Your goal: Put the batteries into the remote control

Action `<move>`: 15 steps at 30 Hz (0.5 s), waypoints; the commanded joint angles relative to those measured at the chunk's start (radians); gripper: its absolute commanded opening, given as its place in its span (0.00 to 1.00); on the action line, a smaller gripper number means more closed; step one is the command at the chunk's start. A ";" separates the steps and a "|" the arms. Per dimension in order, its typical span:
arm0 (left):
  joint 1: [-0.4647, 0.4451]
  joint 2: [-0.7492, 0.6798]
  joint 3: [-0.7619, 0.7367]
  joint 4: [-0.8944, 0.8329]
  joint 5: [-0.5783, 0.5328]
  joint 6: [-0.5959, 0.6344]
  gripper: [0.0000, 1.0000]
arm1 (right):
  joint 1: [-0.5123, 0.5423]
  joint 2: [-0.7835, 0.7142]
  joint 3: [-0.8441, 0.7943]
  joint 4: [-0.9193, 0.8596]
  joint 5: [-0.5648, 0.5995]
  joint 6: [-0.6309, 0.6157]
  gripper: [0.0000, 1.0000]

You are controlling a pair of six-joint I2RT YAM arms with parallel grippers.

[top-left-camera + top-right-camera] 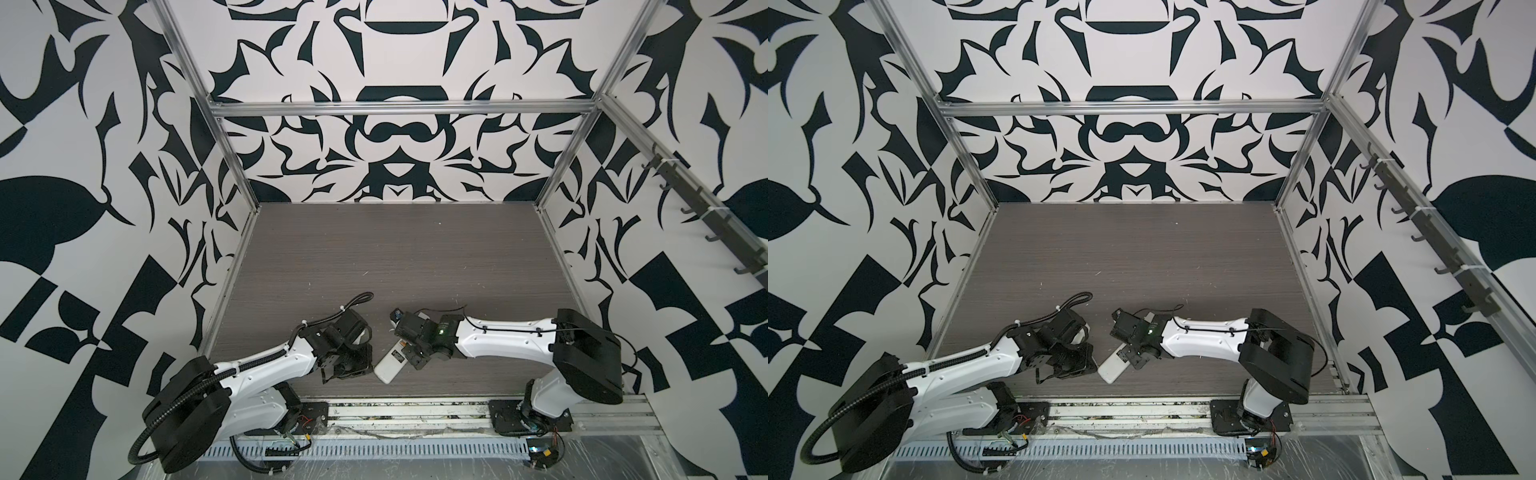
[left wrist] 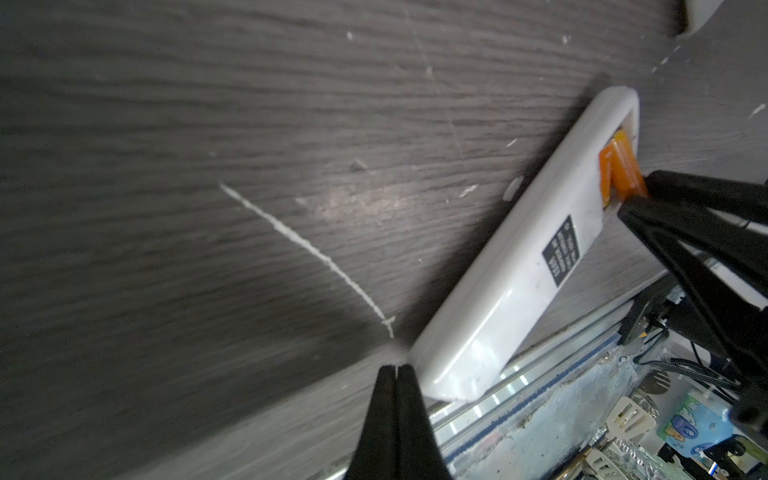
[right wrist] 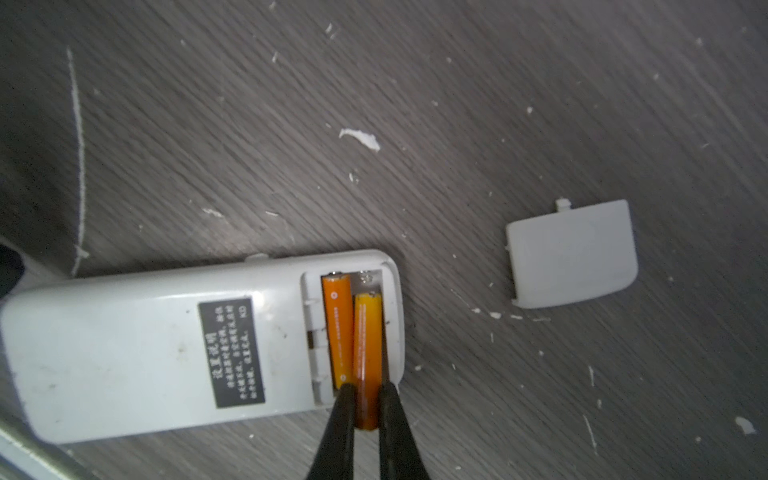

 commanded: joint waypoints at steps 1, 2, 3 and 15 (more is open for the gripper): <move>0.005 0.002 -0.012 -0.008 -0.011 0.011 0.00 | 0.007 -0.028 -0.015 0.034 0.016 0.017 0.02; 0.005 0.002 -0.010 -0.009 -0.011 0.013 0.00 | 0.008 -0.031 -0.017 0.039 0.018 0.014 0.02; 0.005 0.002 -0.010 -0.009 -0.011 0.013 0.00 | 0.011 -0.031 -0.023 0.045 0.018 0.014 0.01; 0.005 0.005 -0.008 -0.014 -0.011 0.013 0.00 | 0.020 -0.042 -0.043 0.079 0.043 0.028 0.00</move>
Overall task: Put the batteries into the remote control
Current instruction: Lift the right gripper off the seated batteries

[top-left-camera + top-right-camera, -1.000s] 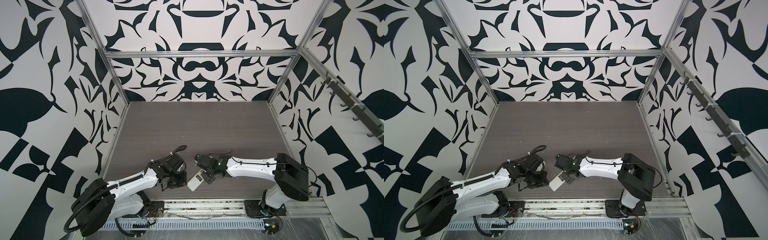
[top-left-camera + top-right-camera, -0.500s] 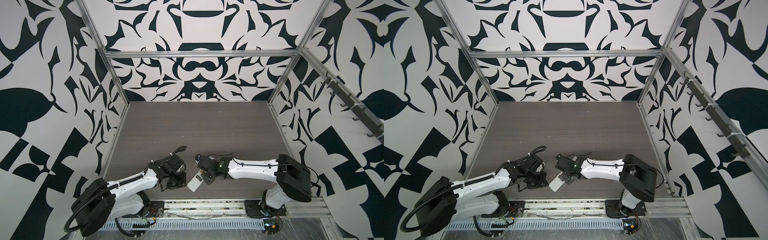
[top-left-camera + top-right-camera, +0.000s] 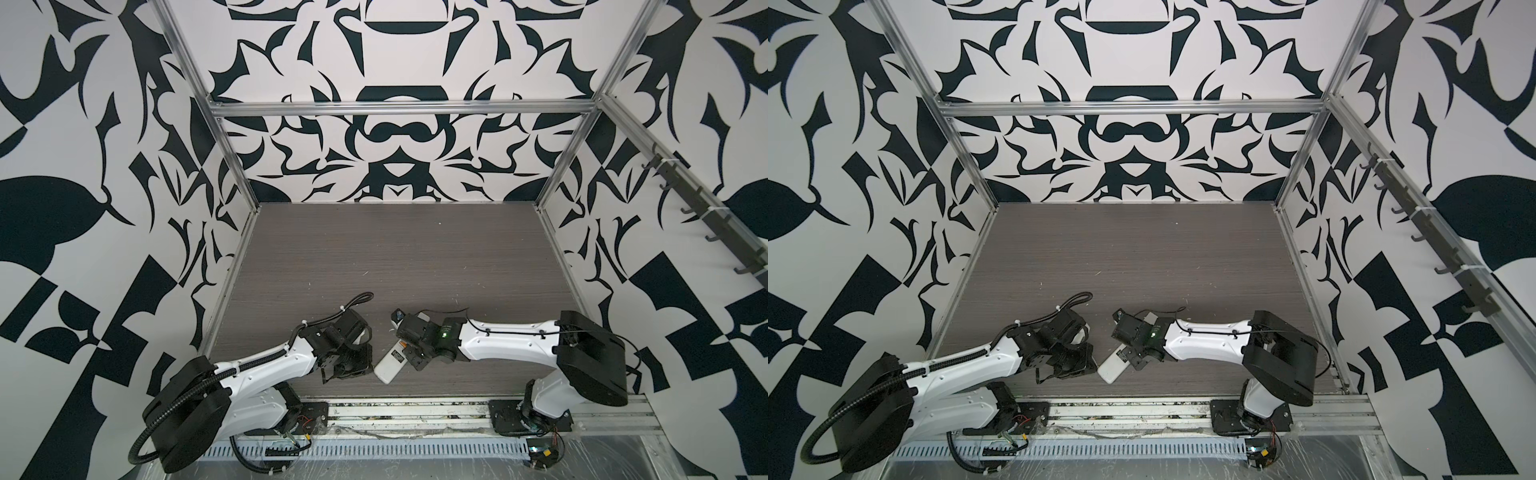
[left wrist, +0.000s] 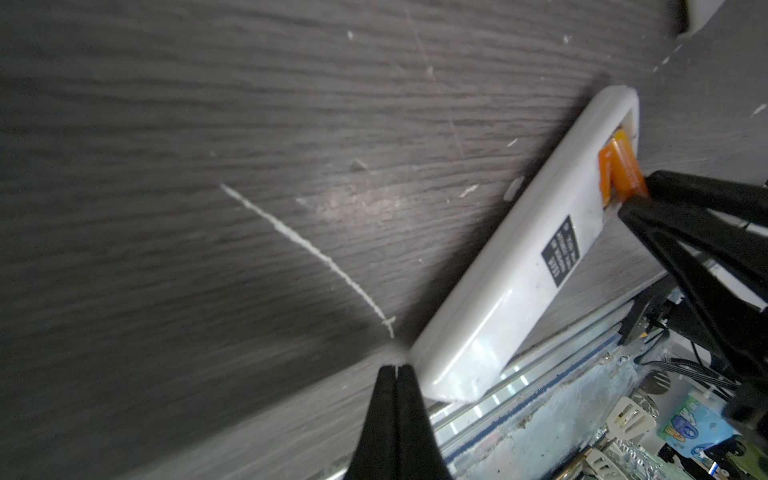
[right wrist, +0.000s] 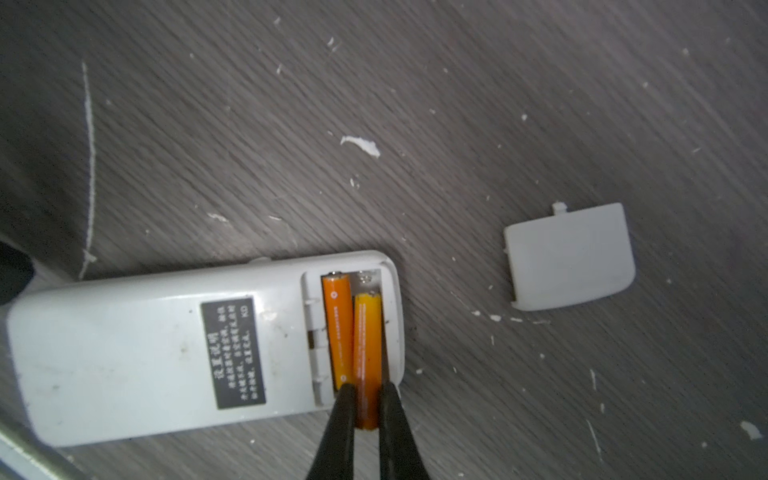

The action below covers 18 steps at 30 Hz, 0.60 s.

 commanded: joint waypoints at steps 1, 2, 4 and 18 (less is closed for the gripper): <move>0.005 0.007 -0.006 -0.014 -0.011 0.015 0.00 | 0.008 -0.031 -0.017 0.036 0.029 0.022 0.00; 0.005 0.008 -0.005 -0.015 -0.011 0.016 0.00 | 0.008 -0.036 -0.018 0.036 0.034 0.025 0.00; 0.005 0.008 -0.008 -0.014 -0.011 0.015 0.00 | 0.010 -0.047 -0.023 0.041 0.038 0.027 0.00; 0.005 0.008 -0.006 -0.011 -0.009 0.015 0.00 | 0.019 -0.034 -0.027 0.055 0.076 0.049 0.00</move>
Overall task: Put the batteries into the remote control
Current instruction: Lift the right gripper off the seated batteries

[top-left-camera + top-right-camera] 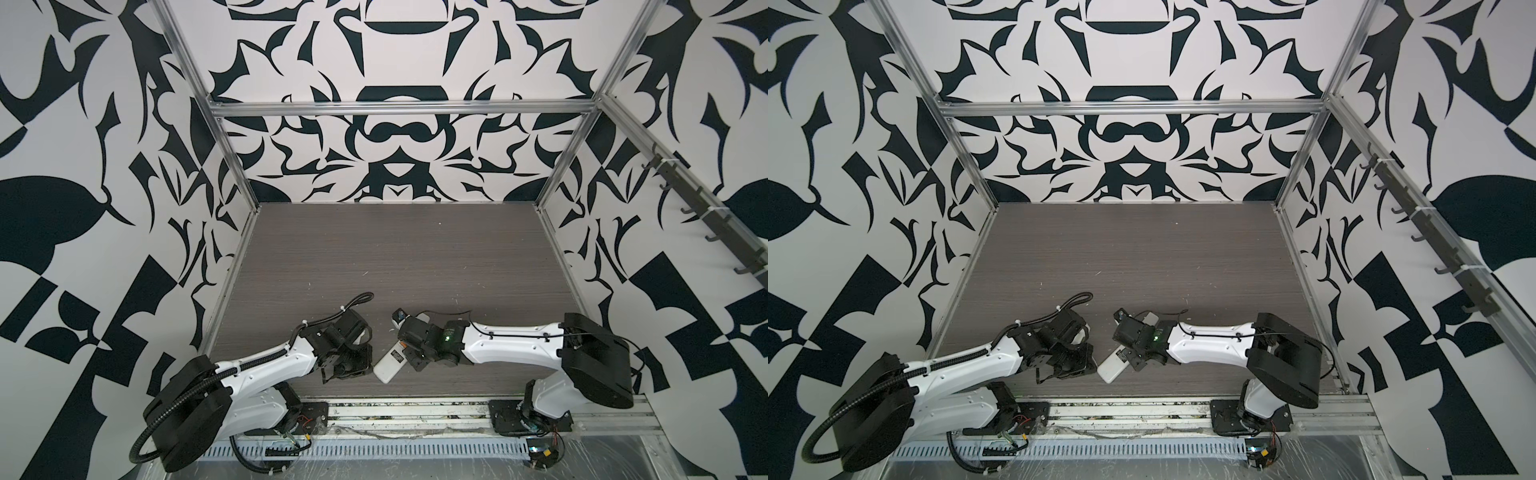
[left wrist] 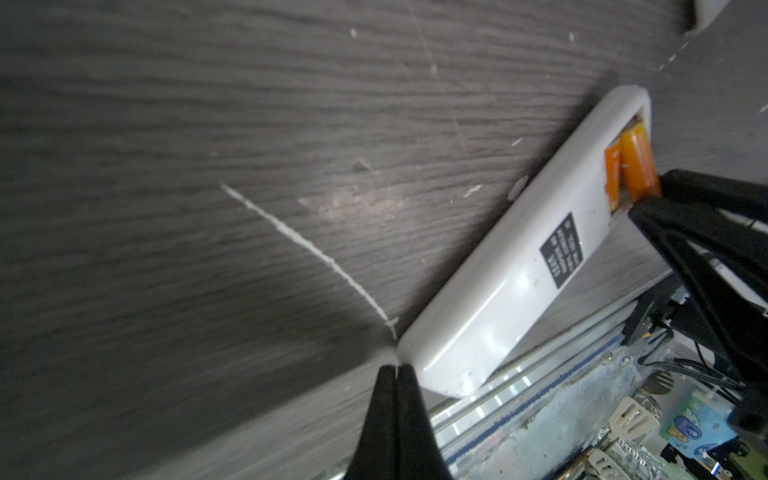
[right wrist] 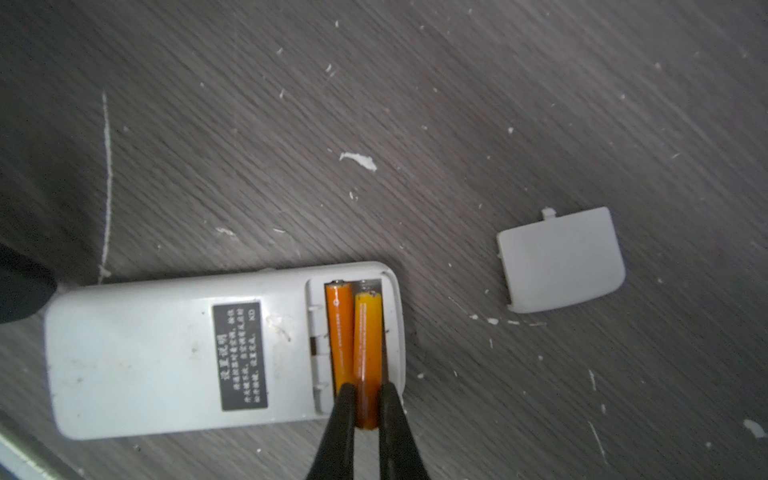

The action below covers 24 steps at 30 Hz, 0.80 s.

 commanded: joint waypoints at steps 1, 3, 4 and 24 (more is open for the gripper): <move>0.005 0.000 -0.008 -0.013 -0.009 0.010 0.00 | 0.006 -0.007 0.003 0.006 0.047 0.018 0.00; 0.005 -0.002 -0.008 -0.014 -0.010 0.009 0.00 | 0.006 -0.003 0.002 0.009 0.047 0.021 0.00; 0.005 -0.004 -0.008 -0.014 -0.010 0.009 0.00 | 0.006 0.001 0.002 0.009 0.047 0.022 0.00; 0.005 -0.015 0.006 -0.032 -0.016 0.016 0.00 | 0.006 -0.017 0.042 -0.024 0.050 0.008 0.33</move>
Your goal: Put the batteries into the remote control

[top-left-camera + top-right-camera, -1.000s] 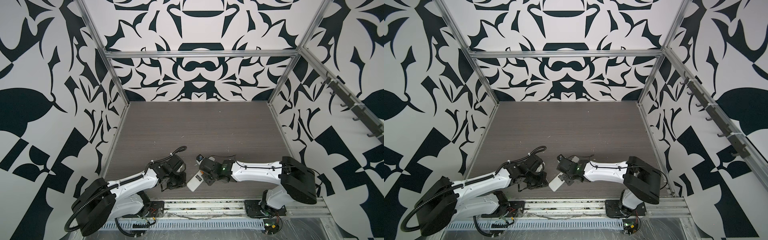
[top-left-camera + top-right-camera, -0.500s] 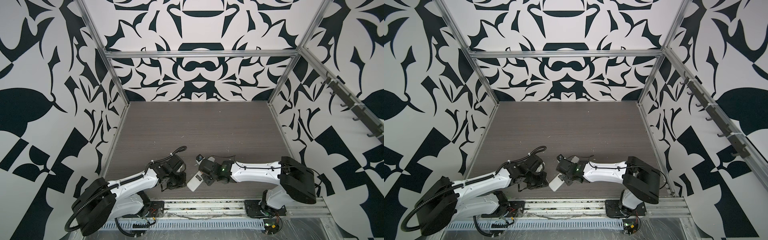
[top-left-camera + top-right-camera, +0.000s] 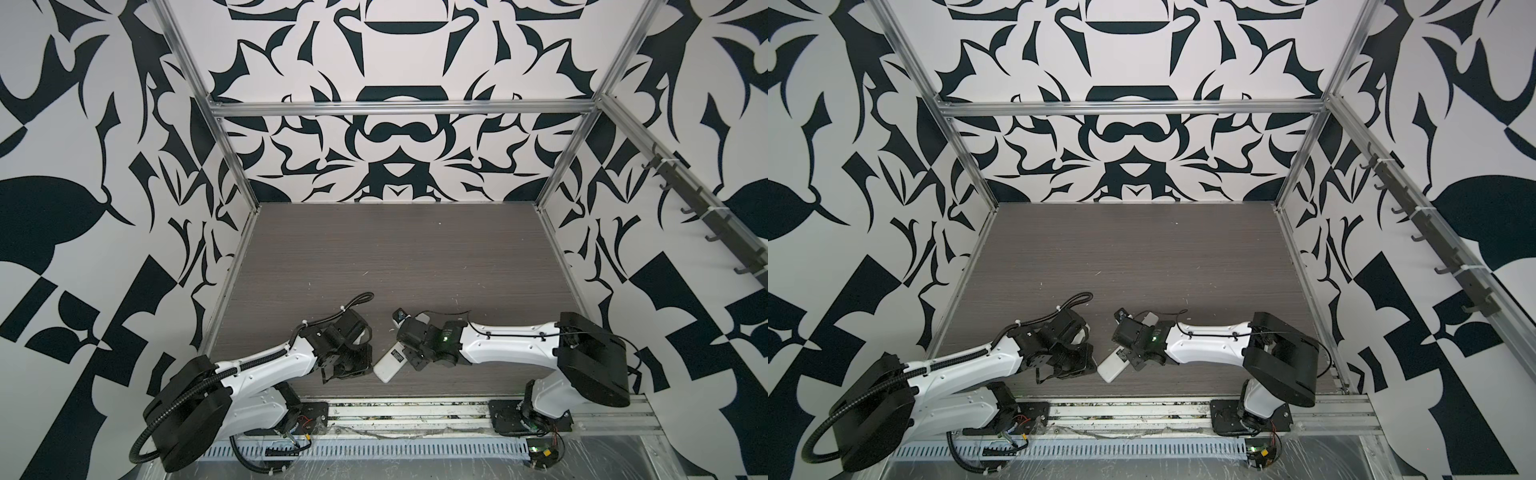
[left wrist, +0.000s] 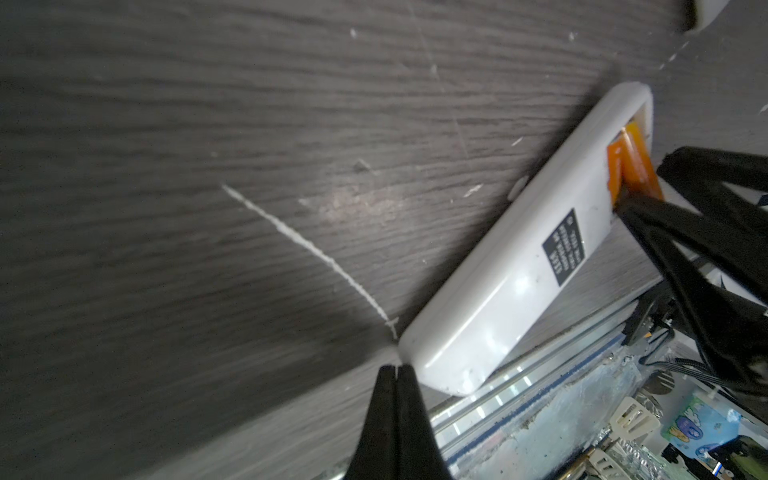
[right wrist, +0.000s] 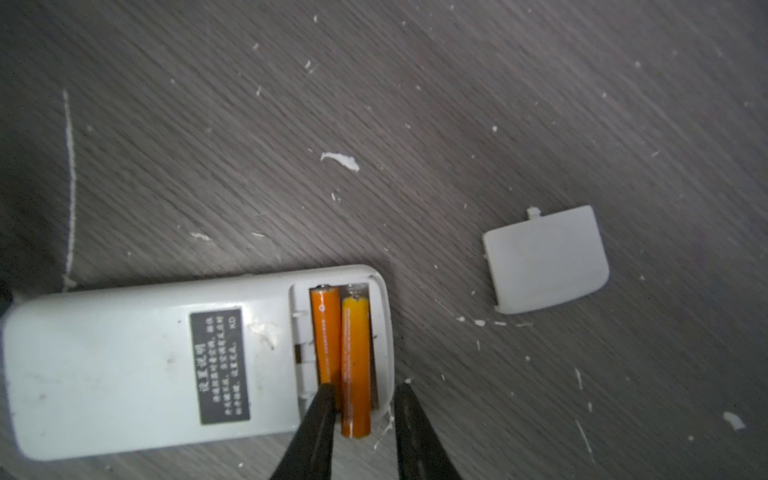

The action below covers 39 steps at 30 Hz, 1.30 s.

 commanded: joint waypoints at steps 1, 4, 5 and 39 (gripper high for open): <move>0.005 -0.018 0.010 -0.040 -0.018 0.016 0.00 | 0.005 -0.040 0.039 -0.019 0.018 0.005 0.34; 0.005 -0.035 0.035 -0.095 -0.051 0.031 0.00 | 0.004 -0.058 0.044 -0.018 0.012 0.004 0.37; 0.005 -0.044 0.046 -0.117 -0.063 0.036 0.00 | 0.005 -0.065 0.047 -0.019 0.009 0.004 0.38; -0.391 0.303 0.287 0.054 -0.175 -0.051 0.00 | -0.288 -0.465 -0.064 -0.126 -0.205 -0.178 0.44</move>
